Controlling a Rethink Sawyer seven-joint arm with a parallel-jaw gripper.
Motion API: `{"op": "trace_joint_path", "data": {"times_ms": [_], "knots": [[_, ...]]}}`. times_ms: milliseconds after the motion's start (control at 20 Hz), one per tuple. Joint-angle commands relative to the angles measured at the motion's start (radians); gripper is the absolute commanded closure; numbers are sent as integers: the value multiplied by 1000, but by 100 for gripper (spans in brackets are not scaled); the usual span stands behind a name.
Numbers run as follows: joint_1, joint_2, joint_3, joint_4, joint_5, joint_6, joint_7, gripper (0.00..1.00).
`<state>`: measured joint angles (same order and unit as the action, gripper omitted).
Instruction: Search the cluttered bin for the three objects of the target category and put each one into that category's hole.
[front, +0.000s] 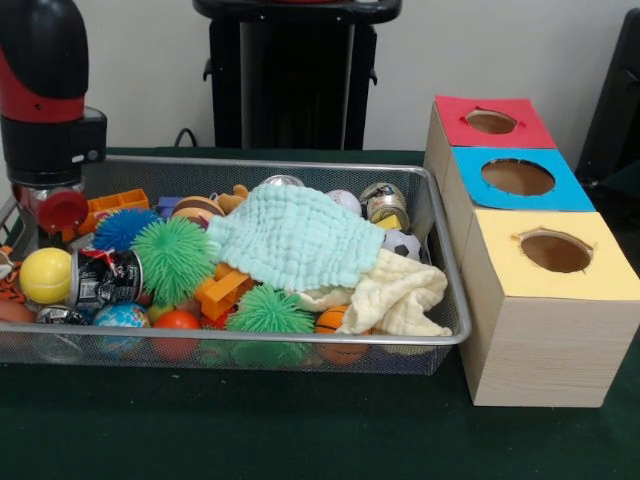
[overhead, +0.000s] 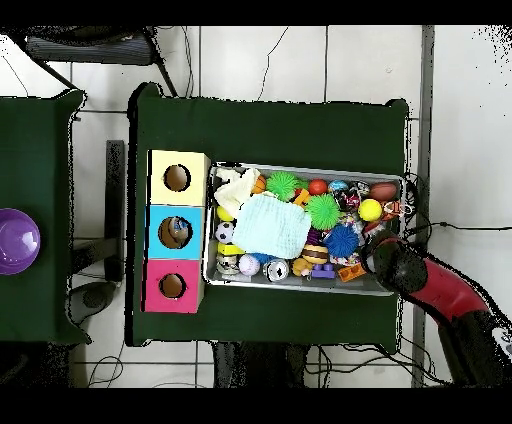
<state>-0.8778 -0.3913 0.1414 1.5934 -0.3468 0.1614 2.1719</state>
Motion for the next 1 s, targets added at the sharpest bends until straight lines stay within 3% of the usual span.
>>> {"op": "trace_joint_path", "data": {"times_ms": [50, 300, 400, 450, 750, 1000], "knots": [[-23, 131, 160, -80, 34, -82, 70, 0], [-39, 159, 190, -94, 0, -104, 42, 0], [-17, 155, 165, -104, 1, -71, 36, 0], [-7, 153, 153, -108, 1, -55, 33, 100], [40, 100, 88, -65, 55, -44, 120, 100], [48, 29, 73, -31, 71, 0, 117, 100]]}}
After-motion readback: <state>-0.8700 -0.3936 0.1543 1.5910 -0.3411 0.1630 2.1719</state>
